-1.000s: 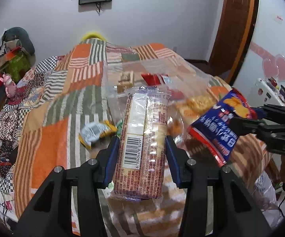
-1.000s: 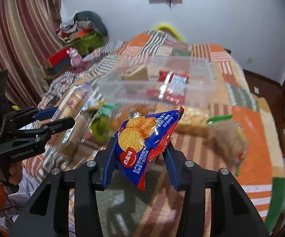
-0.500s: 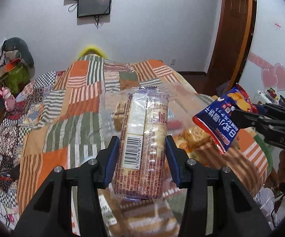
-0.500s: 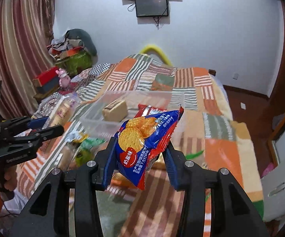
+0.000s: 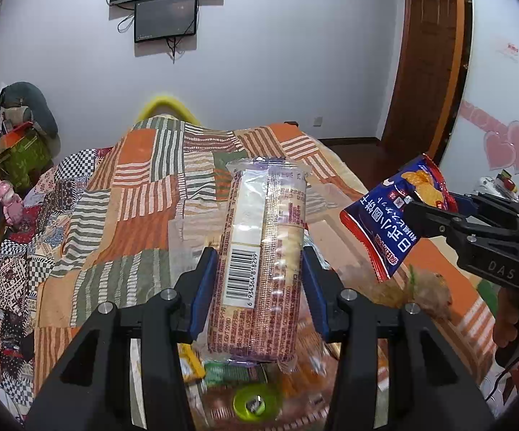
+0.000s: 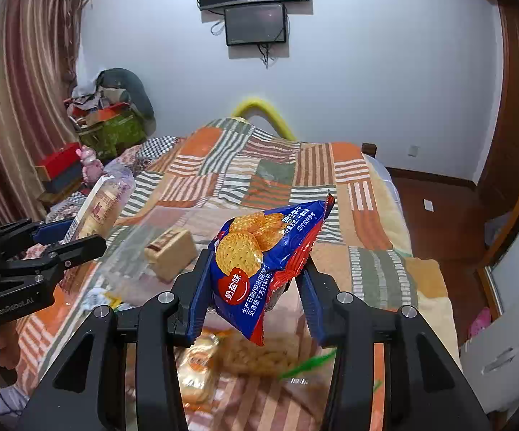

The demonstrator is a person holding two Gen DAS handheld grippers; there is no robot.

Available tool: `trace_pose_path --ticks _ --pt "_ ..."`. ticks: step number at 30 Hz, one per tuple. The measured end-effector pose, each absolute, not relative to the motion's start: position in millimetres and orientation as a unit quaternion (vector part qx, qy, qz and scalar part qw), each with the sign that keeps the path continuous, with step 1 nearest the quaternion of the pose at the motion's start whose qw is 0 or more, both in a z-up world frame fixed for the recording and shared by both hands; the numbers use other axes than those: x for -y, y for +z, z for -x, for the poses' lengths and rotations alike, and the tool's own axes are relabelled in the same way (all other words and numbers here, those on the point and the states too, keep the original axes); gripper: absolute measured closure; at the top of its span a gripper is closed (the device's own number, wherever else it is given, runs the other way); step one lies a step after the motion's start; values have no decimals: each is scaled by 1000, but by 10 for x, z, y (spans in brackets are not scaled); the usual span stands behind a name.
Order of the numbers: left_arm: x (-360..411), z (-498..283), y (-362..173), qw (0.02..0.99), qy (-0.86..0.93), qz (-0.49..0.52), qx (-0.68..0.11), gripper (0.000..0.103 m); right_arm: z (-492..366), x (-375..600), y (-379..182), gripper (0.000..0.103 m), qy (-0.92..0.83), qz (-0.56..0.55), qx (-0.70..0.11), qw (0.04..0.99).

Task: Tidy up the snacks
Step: 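Carry biscuit roll and blue cracker bag into the clear box and release both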

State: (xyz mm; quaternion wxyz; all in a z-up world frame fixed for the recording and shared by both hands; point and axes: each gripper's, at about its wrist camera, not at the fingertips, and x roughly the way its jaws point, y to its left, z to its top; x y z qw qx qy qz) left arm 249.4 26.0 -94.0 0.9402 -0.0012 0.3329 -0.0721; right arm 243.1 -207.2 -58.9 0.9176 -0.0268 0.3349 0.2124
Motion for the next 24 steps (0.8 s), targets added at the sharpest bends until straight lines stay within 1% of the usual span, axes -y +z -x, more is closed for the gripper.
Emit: trace_pose_path --ticks 13,19,24 --pt "-115 -3203 -1368 916 -77 0 -394 57 -2954 1892 -920 61 193 59 -361 910" --pt "-45 -3359 -1561 908 -73 -8 -413 58 -3067 1801 -1052 61 202 75 -373 903" --pt "-21 -3420 -1580 908 -74 -8 -413 58 -3167 1790 -1175 60 208 70 -396 892"
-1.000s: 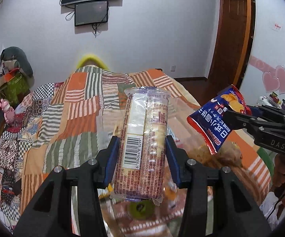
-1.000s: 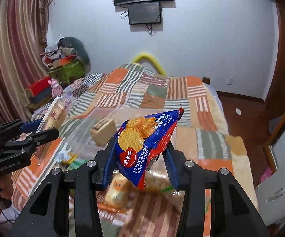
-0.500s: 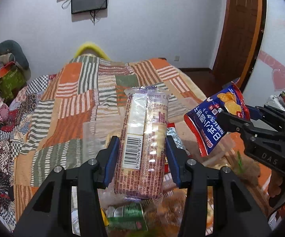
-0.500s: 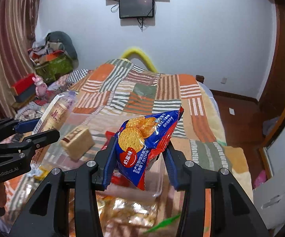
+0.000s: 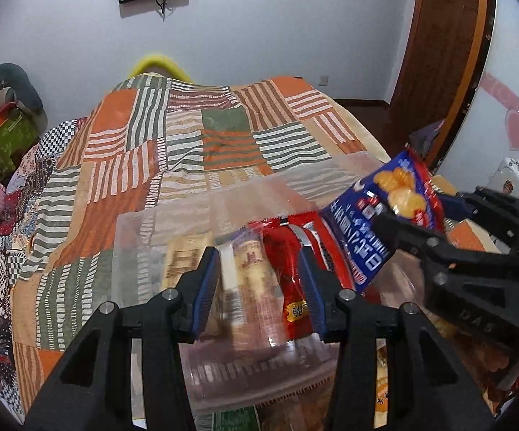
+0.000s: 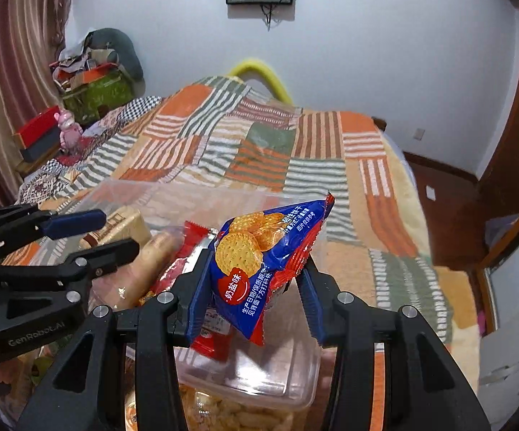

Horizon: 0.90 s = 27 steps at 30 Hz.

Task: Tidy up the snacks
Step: 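Carry biscuit roll and blue cracker bag into the clear box and release both, then grasp the cylindrical biscuit pack with left tool while right tool grasps cookie zip bag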

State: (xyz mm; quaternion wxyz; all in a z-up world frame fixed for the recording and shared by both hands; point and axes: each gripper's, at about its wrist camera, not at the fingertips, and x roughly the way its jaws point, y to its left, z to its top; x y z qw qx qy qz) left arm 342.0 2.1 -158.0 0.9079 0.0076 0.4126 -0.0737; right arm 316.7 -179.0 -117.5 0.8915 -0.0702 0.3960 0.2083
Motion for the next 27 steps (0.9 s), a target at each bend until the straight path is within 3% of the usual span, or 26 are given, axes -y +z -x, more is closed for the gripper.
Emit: trace_pose_path --ticks 7,10,12,15,17,21,27 --pt "-83 -3422 -1587 905 -72 3 -420 58 -3132 1849 -1213 57 211 77 -415 881" --pt "-128 -3355 -1541 905 -73 11 -420 58 -3009 1839 -1152 50 211 100 -405 884" --pt "-149 -3280 -1484 907 -71 9 -415 58 -2942 1847 -1118 39 208 105 -398 887" --pt "-201 -3144 -1379 910 -67 5 -408 57 -2802 1909 -1029 35 209 106 -389 891" --pt "-251 -3051 -1316 912 -65 6 -404 55 -2761 1958 -990 34 210 102 -389 891" --pt "-394 -2791 -1199 919 -49 2 -392 40 -2636 2122 -907 29 202 92 -386 895" --pt "-585 -2413 -1157 918 -25 -9 -396 36 -2453 2384 -844 25 183 78 -386 901"
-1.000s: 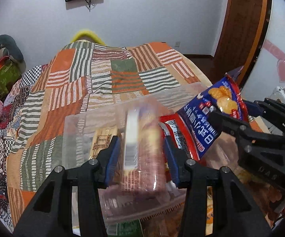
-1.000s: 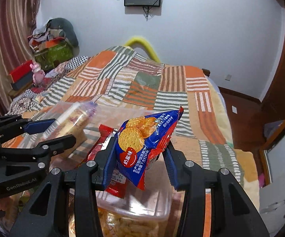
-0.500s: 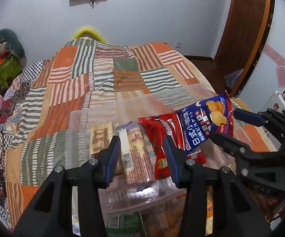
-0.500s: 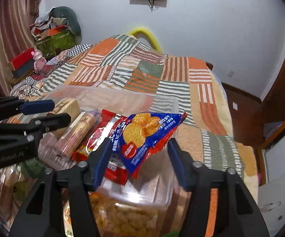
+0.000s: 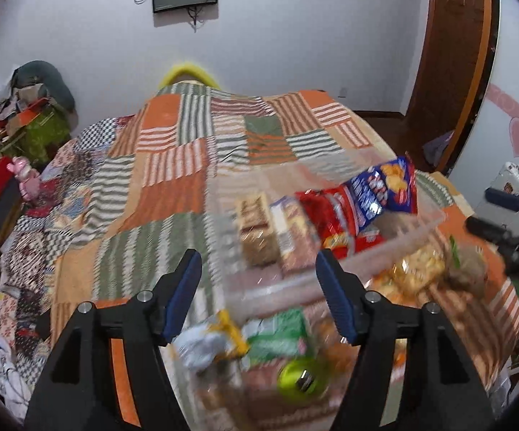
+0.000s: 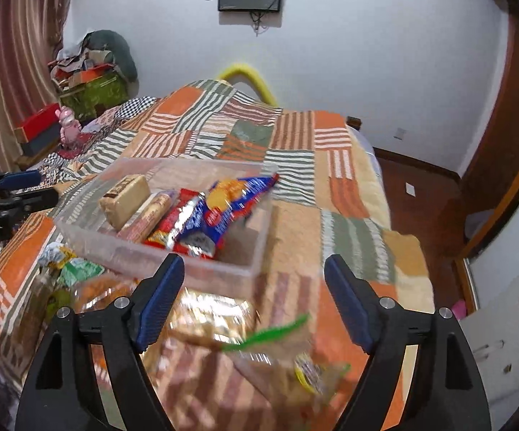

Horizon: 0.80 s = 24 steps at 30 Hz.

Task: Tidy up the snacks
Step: 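Grasp the cylindrical biscuit pack with left tool while right tool grasps cookie zip bag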

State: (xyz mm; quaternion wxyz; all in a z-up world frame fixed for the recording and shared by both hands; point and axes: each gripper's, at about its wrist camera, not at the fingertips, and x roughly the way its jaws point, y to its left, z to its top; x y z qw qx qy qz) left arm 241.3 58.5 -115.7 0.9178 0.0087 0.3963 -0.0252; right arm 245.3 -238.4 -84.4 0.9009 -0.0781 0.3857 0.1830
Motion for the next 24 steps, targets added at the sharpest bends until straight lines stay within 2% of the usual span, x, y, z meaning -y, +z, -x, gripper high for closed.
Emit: trace_pose_path --ticks 4,12,24 --pt "-721 -2120 -1219 914 -9 -7 -406 31 -2309 2549 -858 24 171 71 -392 901" --pt "-904 -1677 -1642 889 19 20 -458 31 -2125 2770 -971 20 155 60 -409 897" --pt "-1004 -1494 -2266 854 30 43 -518 31 -2214 2817 -1437 19 138 91 -460 872"
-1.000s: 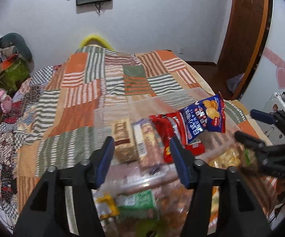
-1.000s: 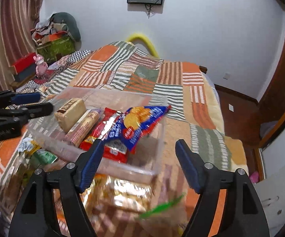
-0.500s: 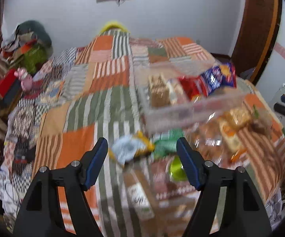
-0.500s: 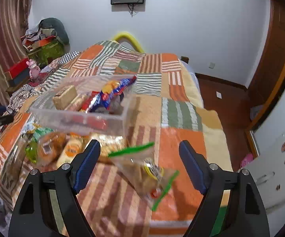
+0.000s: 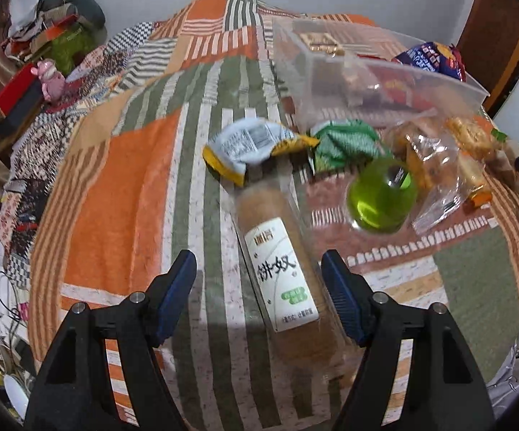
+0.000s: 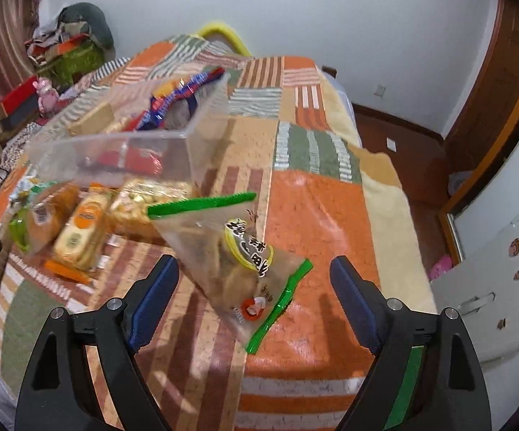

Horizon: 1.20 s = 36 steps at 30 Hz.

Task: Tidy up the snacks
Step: 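Grasp the cylindrical biscuit pack with left tool while right tool grasps cookie zip bag, then carry biscuit pack and cookie zip bag over the clear box and lower them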

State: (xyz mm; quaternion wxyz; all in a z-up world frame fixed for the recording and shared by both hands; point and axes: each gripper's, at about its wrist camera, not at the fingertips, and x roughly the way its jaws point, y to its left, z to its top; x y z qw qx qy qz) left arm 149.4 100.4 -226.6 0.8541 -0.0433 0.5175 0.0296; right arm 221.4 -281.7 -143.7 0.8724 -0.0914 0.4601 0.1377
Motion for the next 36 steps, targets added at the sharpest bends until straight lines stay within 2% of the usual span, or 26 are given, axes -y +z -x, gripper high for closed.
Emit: trace_pose_path --ticks 7,11,14,16,18,22,24,36 --pt "-987 -1522 -2431 852 27 42 -521 31 -2328 2758 -1630 19 140 93 -482 860" --pt "-1013 -1530 -2456 855 26 57 -514 33 -2359 2755 -1707 23 136 90 -489 857" --pt "-1012 -1516 -2458 858 23 70 -508 44 -2327 2762 -1729 32 131 93 -485 860" --pt "-956 -1507 -2449 860 16 66 -505 58 -2304 2763 -1722 36 131 96 -481 862" --pt "-901 -1502 -2435 862 19 56 -504 61 -2287 2762 -1700 47 130 98 -478 863" --pt "-857 -1479 -2401 862 19 45 -504 67 -2223 2775 -1651 55 134 95 -471 867" --pt "-857 -1465 -2375 861 19 46 -506 68 -2166 2789 -1602 60 138 92 -467 869" --pt "-782 -1324 -1994 881 13 39 -471 69 -2017 2755 -1363 63 161 69 -443 879"
